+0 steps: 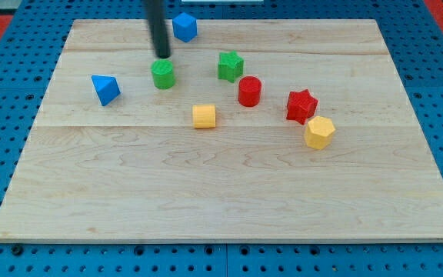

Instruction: Move the blue cube towards the center left

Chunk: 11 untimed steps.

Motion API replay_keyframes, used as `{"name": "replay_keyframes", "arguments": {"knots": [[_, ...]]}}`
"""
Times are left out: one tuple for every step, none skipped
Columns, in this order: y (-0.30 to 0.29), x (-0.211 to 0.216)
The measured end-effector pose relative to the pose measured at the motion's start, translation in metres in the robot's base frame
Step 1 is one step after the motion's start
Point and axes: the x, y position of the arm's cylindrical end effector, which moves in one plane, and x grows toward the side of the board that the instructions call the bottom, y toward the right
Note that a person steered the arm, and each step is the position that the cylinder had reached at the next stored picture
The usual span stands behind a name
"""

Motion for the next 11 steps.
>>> {"name": "replay_keyframes", "arguments": {"knots": [[0.055, -0.066], [0.017, -0.045], [-0.046, -0.032], [-0.015, -0.067], [-0.052, -0.038], [-0.101, 0.042], [-0.072, 0.007], [-0.100, -0.016], [-0.156, 0.028], [-0.166, 0.078], [-0.171, 0.040]]}}
